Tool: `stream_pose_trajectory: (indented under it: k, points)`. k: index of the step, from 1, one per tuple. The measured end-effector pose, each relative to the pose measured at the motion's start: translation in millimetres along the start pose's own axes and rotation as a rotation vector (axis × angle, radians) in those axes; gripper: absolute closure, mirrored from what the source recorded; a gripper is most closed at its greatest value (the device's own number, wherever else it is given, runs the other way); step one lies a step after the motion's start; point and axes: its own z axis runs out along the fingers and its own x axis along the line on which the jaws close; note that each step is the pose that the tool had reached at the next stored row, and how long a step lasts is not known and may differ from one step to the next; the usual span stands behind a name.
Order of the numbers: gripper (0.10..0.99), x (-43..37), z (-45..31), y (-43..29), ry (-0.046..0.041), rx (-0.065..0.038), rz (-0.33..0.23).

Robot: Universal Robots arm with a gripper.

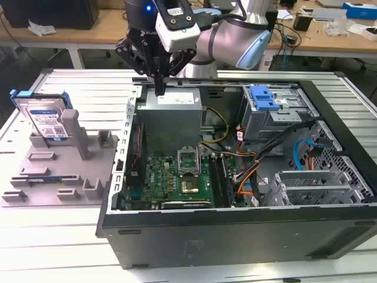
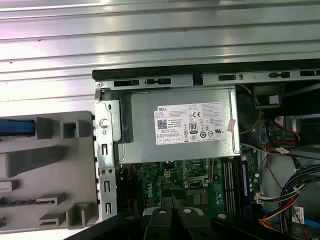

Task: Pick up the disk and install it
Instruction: 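Reach for the disk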

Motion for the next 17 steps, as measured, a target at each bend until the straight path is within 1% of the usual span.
stream_pose_trajectory:
  k: [14, 16, 17]
  points:
    - [0.98, 0.6, 0.2, 0.0, 0.0, 0.0, 0.0]
    - [0.98, 5.2, 0.2, -0.4, 0.0, 0.0, 0.0]
    - [0.98, 12.8, 0.1, -0.5, 0.0001, 0.0, 0.0]
